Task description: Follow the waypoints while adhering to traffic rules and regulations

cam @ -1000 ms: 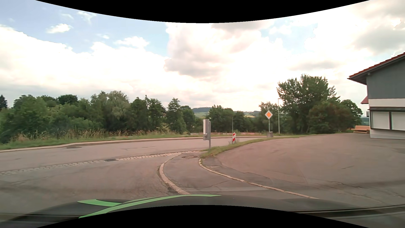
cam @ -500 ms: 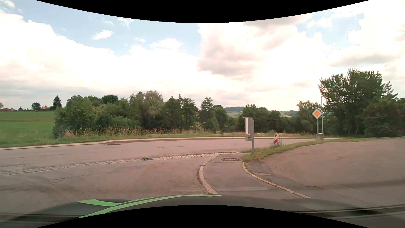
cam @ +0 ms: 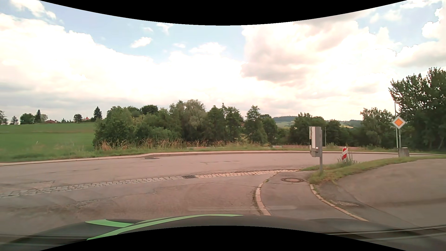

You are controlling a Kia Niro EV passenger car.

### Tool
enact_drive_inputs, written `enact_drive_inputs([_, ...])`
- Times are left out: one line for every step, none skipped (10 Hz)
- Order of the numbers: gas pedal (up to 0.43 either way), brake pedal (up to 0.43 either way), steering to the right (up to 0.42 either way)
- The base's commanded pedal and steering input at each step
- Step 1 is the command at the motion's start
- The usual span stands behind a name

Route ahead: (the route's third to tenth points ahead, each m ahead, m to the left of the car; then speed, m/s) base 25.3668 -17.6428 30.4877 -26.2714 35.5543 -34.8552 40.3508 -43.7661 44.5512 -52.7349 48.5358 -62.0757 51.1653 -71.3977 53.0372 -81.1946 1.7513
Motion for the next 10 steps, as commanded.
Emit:
enact_drive_inputs([0.000,0.207,-0.456])
enact_drive_inputs([0.000,0.207,-0.437])
enact_drive_inputs([0.000,0.207,-0.419])
enact_drive_inputs([0.000,0.207,-0.398])
enact_drive_inputs([0.000,0.207,-0.386])
enact_drive_inputs([0.000,0.213,-0.371])
enact_drive_inputs([0.000,0.207,-0.351])
enact_drive_inputs([0.000,0.207,-0.327])
enact_drive_inputs([0.000,0.207,-0.297])
enact_drive_inputs([0.000,0.201,-0.262])
